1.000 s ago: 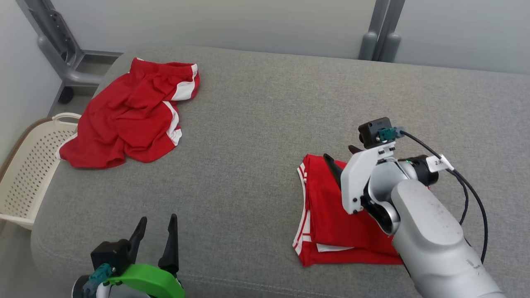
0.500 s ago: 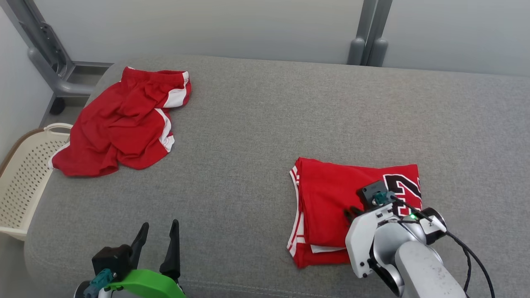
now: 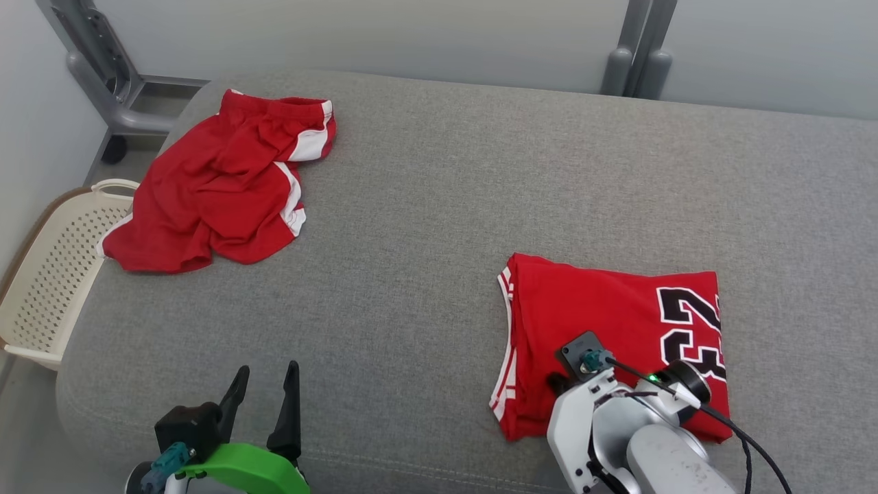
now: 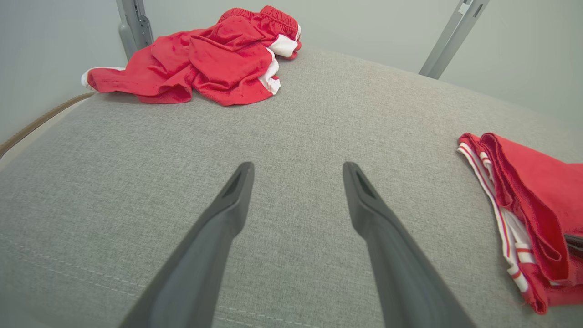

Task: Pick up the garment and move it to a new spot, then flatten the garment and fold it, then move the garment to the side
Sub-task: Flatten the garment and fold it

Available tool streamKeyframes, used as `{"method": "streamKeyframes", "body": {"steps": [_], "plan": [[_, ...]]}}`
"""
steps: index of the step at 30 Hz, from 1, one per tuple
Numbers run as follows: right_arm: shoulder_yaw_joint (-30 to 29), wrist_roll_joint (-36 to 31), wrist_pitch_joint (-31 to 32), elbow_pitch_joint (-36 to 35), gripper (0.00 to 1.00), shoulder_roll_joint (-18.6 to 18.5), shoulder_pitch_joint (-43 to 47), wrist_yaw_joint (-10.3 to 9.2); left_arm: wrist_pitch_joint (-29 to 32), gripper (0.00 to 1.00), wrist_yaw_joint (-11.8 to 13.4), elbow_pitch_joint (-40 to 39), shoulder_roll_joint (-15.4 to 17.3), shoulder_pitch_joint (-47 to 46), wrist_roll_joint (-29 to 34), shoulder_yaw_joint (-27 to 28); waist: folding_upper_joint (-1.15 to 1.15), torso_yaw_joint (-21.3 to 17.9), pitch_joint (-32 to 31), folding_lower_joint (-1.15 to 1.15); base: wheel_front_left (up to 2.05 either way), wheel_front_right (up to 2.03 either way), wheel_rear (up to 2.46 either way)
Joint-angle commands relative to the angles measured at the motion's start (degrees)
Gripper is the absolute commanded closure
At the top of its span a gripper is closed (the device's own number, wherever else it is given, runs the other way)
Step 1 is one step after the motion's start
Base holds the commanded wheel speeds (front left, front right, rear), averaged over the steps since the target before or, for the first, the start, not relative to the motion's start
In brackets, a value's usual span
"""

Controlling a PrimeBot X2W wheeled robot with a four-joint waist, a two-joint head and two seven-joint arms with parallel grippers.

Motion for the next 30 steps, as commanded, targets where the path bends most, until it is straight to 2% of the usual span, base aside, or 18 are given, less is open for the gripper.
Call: {"method": "streamKeyframes", "body": {"steps": [1,13,17,21,22,23,24,30], "plan": [[0.5,0.5,0.1,0.3,1.00,-0.1,-0.5,-0.09,-0.3,0.00,-0.2,0.1,-0.1,-0.8,-0.4,0.0,0.00,0.4,0.4,0.00,0.00,0.00,0.00],[9.9,6.7,0.9,0.2,1.00,-0.1,-1.1,-0.04,-0.7,0.00,-0.1,0.7,-0.3,-1.2,-0.6,0.5,0.00,0.8,0.7,0.00,0.00,0.00,0.00],[10.7,7.9,0.6,-1.3,1.00,-0.2,-2.3,-0.07,-0.7,0.00,-0.2,1.0,-0.3,-1.4,-0.6,0.5,0.00,0.5,0.5,0.00,0.00,0.00,0.00],[8.9,9.0,0.6,-3.9,1.00,-0.2,-2.7,-0.07,-0.7,0.00,-0.1,1.2,-0.1,-1.2,-0.6,0.8,0.00,-0.1,0.0,0.00,0.00,0.00,0.00],[8.0,9.7,1.1,-4.6,0.92,-0.2,-2.8,-0.07,-0.8,0.00,0.1,1.0,-0.1,-1.0,-0.6,0.8,0.00,-0.3,-0.2,0.00,0.00,0.00,0.00],[7.0,10.3,1.5,-5.4,0.41,-0.2,-2.9,-0.07,-0.8,0.00,0.3,0.9,0.0,-0.8,-0.6,0.8,0.00,-0.5,-0.4,0.00,0.00,0.00,0.00],[5.8,10.2,1.9,-6.3,0.00,-0.2,-3.3,-0.07,-0.8,0.00,0.4,0.7,0.2,-0.6,-0.5,0.8,0.00,-0.7,-0.6,0.00,0.00,0.00,0.00],[-2.3,5.1,4.8,-10.6,0.00,-0.2,-3.6,-0.07,-0.5,0.00,0.8,-0.2,0.7,0.3,-0.5,0.8,0.00,-1.7,-1.5,0.00,0.00,0.00,0.00]]}}
